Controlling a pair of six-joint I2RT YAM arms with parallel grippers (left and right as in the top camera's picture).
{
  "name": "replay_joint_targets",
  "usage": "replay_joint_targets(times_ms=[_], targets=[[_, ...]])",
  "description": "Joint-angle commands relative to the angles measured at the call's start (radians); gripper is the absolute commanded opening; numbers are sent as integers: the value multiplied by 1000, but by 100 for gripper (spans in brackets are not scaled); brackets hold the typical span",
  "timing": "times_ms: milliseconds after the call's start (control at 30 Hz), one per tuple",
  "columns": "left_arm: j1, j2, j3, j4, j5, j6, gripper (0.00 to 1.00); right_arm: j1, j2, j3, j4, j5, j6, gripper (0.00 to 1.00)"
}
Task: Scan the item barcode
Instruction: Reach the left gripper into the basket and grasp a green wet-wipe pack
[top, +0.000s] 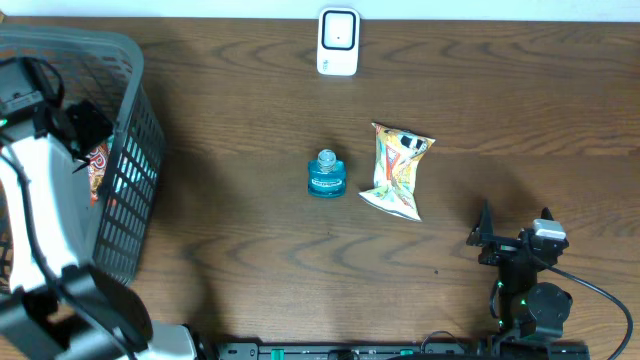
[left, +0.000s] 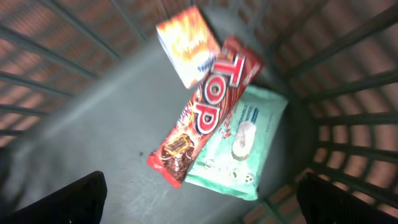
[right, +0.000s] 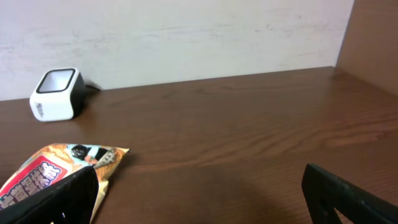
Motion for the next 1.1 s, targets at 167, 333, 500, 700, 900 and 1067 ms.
replay_joint_targets(times_ms=[167, 333, 500, 700, 900, 1067], targets=[[6, 208, -5, -2, -55, 2, 98, -5, -5, -2, -2, -6, 2, 99], [22, 277, -5, 19, -57, 6, 98, -5, -5, -2, -2, -6, 2, 99], [32, 367, -18, 47, -56, 6, 98, -5, -5, -2, -2, -6, 2, 99], [32, 429, -21, 50, -46, 6, 8, -5, -5, -2, -2, -6, 2, 99], [32, 380, -19, 44, -46, 5, 7, -5, -5, -2, -2, -6, 2, 99], [32, 253, -19, 41, -45, 5, 7, -5, -5, -2, -2, -6, 2, 99]])
